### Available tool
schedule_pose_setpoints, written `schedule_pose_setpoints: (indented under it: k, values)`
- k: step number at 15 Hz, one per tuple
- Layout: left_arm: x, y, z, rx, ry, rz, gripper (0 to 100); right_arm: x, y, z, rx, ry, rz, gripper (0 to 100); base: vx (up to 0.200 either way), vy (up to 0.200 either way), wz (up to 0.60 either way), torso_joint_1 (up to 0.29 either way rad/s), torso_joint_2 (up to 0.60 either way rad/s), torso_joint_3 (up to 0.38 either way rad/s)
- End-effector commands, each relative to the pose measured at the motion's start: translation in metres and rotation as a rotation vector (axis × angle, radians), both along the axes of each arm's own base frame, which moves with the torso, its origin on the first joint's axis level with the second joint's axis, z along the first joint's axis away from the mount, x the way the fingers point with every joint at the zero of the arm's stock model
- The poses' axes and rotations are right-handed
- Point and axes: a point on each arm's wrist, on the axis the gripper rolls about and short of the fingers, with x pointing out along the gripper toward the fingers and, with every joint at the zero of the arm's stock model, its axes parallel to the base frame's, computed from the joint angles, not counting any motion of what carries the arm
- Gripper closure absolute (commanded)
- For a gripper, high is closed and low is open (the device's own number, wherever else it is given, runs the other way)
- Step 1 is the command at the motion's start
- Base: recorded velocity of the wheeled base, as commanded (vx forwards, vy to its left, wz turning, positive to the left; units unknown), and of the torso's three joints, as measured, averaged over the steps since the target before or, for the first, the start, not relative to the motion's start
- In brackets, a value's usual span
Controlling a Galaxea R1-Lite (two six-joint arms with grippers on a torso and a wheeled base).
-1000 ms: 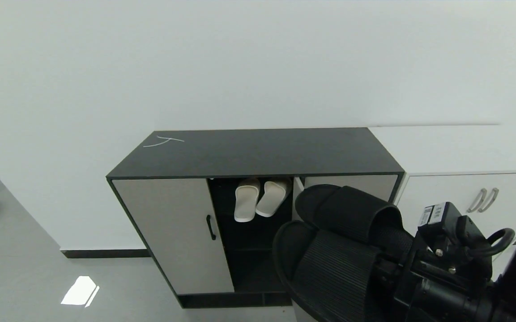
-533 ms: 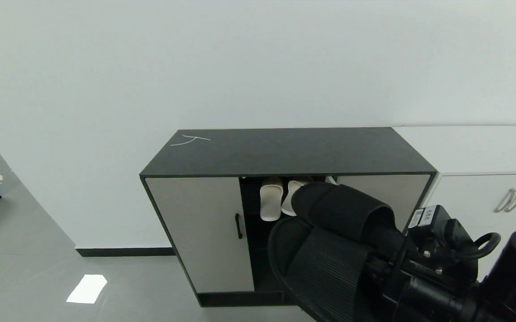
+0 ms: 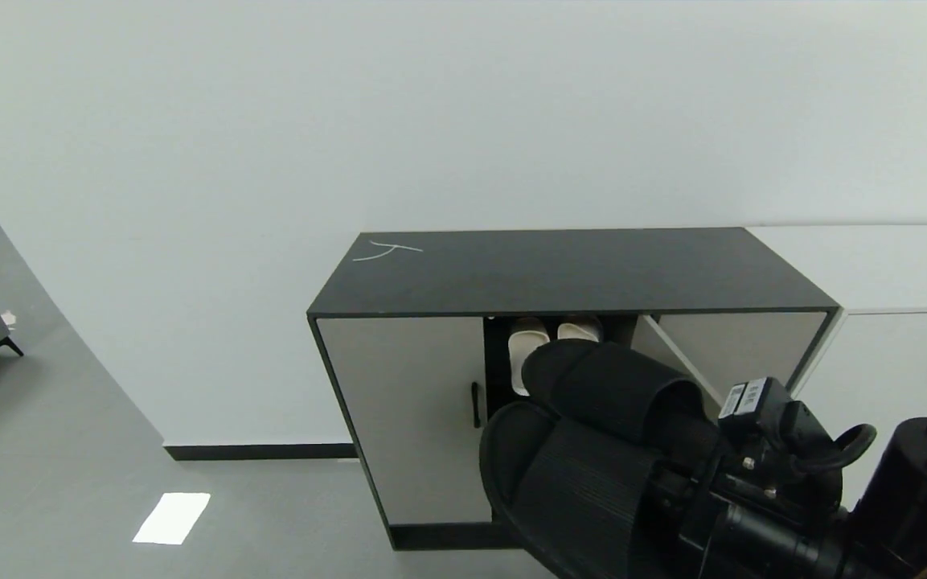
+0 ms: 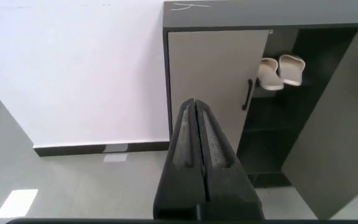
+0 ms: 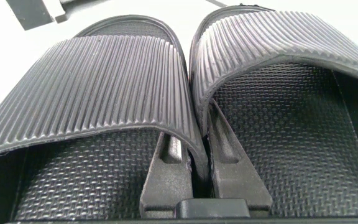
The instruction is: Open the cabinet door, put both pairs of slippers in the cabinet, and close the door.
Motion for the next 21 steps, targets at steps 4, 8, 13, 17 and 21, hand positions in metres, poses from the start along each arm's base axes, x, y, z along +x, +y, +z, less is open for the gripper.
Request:
schedule_pose_setpoints:
  k: [4, 8, 13, 17, 21]
  values:
    - [-0.0001, 0.0000, 0.0001, 0.000, -0.001, -0.001, 100, 0.0016, 0.0012, -0.0029, -0.009, 0.008, 0.000, 100, 0.000, 0.200, 0.00, 0.002, 0.01, 0.001]
    - [-0.0001, 0.0001, 0.0001, -0.003, -0.001, 0.000, 100, 0.0030, 0.0015, -0.0050, -0.015, 0.015, -0.006, 100, 0.000, 0.100, 0.00, 0.004, 0.00, 0.004]
    - [-0.0001, 0.0001, 0.0001, -0.008, -0.001, 0.000, 100, 0.0038, 0.0019, -0.0065, -0.019, 0.019, -0.008, 100, 0.000, 0.000, 0.00, -0.158, 0.35, 0.184]
    - [-0.0001, 0.0001, 0.0001, -0.008, -0.001, 0.000, 100, 0.0036, 0.0017, -0.0068, -0.021, 0.020, -0.008, 100, 0.000, 0.000, 0.00, -0.238, 0.52, 0.279]
    - [-0.0001, 0.0001, 0.0001, -0.008, -0.001, 0.000, 100, 0.0036, 0.0017, -0.0069, -0.023, 0.020, -0.008, 100, 0.000, 0.000, 0.00, -0.250, 0.55, 0.298]
